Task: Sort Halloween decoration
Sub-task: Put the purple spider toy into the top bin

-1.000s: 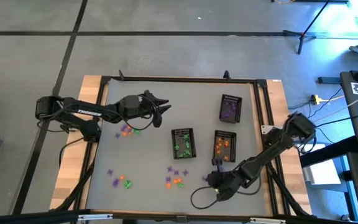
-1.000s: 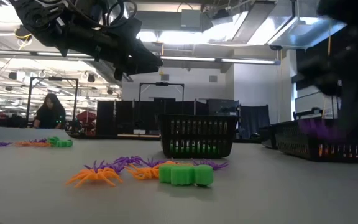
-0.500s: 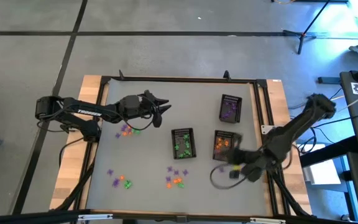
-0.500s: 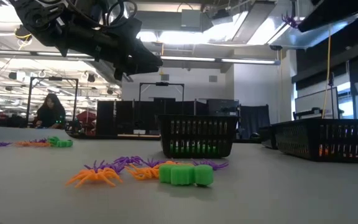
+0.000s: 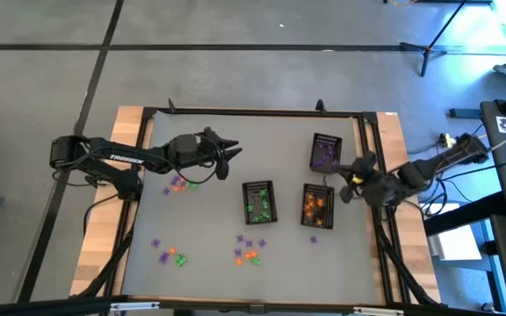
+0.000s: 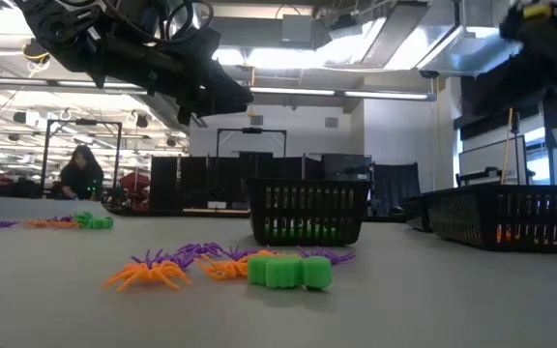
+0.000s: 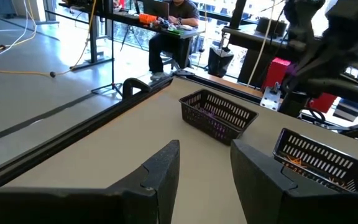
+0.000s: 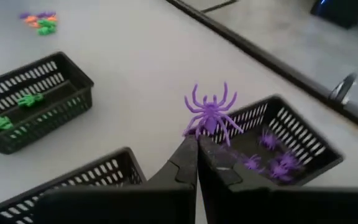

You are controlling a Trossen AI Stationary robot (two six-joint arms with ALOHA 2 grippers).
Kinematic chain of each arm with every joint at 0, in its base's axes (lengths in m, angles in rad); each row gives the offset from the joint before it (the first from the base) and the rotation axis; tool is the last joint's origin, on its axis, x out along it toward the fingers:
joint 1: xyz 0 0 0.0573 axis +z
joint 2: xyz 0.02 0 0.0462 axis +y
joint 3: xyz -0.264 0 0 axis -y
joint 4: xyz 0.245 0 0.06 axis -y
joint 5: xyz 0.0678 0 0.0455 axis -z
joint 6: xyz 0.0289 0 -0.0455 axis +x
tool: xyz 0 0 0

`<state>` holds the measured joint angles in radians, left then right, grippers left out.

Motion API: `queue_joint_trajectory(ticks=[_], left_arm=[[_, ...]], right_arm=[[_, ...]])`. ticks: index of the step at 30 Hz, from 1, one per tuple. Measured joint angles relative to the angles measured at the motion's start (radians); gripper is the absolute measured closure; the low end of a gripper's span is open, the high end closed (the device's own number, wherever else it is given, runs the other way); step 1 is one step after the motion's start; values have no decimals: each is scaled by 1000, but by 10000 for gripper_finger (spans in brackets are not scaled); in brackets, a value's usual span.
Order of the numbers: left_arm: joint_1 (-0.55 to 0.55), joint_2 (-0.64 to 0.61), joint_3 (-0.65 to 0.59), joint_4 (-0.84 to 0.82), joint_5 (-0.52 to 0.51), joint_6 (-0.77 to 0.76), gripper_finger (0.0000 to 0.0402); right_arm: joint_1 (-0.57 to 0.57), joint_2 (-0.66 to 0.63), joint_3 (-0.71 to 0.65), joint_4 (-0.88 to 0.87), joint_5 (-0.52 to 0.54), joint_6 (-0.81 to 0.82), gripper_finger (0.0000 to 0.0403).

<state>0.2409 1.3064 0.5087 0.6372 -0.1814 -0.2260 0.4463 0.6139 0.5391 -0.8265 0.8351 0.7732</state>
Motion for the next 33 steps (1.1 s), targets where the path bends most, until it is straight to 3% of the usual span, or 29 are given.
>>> queue_joint_trajectory(ticks=[6, 13, 20, 27, 33], left_arm=[[0, 0, 0, 0, 0, 0, 266], [0, 0, 0, 0, 0, 0, 266], [0, 0, 0, 0, 0, 0, 266], [0, 0, 0, 0, 0, 0, 266], [0, 0, 0, 0, 0, 0, 266]], right_arm=[[-190, -156, -158, 174, -138, -117, 395], [-403, -160, -181, 255, -222, -190, 392], [-568, -114, -181, 294, -362, -244, 314], [-631, -88, -181, 438, -501, -336, 234], [-578, -88, -125, 679, -694, -393, 236]])
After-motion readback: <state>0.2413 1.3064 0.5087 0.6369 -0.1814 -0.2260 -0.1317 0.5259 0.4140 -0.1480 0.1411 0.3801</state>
